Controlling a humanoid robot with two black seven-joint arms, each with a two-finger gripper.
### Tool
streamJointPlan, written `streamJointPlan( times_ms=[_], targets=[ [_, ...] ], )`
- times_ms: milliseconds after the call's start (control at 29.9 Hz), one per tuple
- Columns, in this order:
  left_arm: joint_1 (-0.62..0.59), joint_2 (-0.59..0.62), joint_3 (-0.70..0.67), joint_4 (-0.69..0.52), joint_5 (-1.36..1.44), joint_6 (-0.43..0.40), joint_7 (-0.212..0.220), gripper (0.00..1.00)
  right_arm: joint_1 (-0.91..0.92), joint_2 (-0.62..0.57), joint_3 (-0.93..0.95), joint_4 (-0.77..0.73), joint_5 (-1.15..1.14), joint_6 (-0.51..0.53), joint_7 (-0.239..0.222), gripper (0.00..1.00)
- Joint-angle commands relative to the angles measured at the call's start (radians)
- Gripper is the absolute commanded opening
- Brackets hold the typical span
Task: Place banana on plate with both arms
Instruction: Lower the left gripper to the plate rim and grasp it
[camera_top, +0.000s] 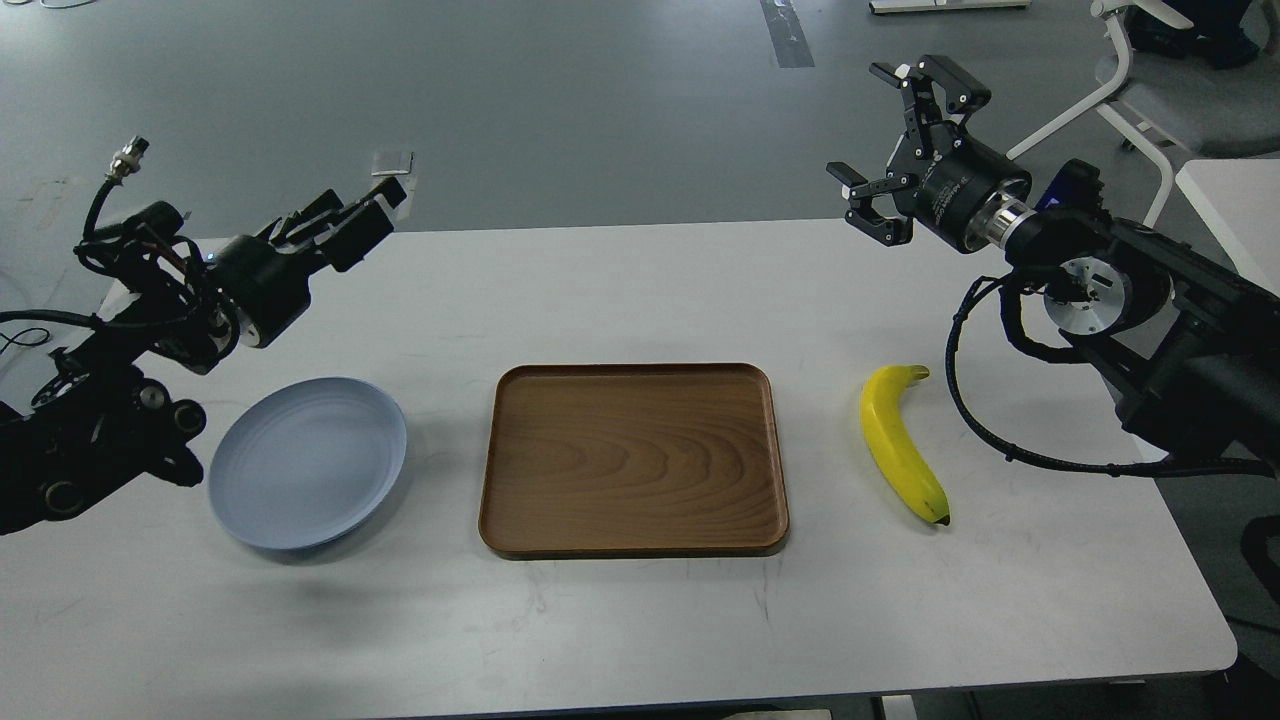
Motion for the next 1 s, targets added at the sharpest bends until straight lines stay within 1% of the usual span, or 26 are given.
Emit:
streamJointPlan(
  times_ms=[0, 67, 100, 167, 234, 301, 401, 502, 736, 970],
  targets=[
    [0.003, 0.089, 0.148, -0.028, 0.016, 0.092, 0.0, 0.98, -0.005, -0.006, 0.002, 0.002, 0.0, 0.0, 0.0, 1.0],
    [0.009, 0.121, 0.199, -0.021, 0.011, 0.103, 0.0, 0.95, -0.008, -0.008, 0.002, 0.002, 0.0, 0.0, 0.0, 1.0],
    [0.029, 0.146, 0.219, -0.021, 0.005, 0.105, 0.0, 0.9, -0.008, -0.008, 0.002, 0.002, 0.0, 0.0, 0.0, 1.0],
    [0.06, 0.158, 0.221, -0.019, 0.003, 0.106, 0.0, 0.89, -0.008, -0.008, 0.0, 0.002, 0.0, 0.0, 0.0, 1.0],
    [0.098, 0.157, 0.217, -0.002, 0.003, 0.115, 0.0, 0.89, -0.008, -0.005, 0.0, 0.002, 0.0, -0.001, 0.0, 1.0],
    [0.132, 0.14, 0.224, 0.062, 0.0, 0.141, 0.0, 0.89, -0.008, 0.0, -0.001, 0.001, -0.003, -0.003, 0.0, 1.0],
    [0.166, 0.097, 0.224, 0.119, -0.006, 0.141, 0.0, 0.89, -0.008, 0.0, -0.001, 0.001, -0.005, -0.003, 0.0, 1.0],
    [0.195, 0.082, 0.222, 0.157, -0.012, 0.141, -0.001, 0.89, -0.008, -0.002, -0.003, 0.001, -0.006, -0.003, 0.0, 1.0],
    [0.233, 0.056, 0.224, 0.17, -0.079, 0.141, -0.02, 0.89, -0.008, -0.008, -0.003, 0.001, -0.006, -0.004, 0.0, 1.0],
    [0.266, 0.033, 0.224, 0.231, -0.084, 0.141, -0.023, 0.89, -0.01, -0.003, -0.004, -0.001, -0.009, -0.012, 0.0, 1.0]
  ],
)
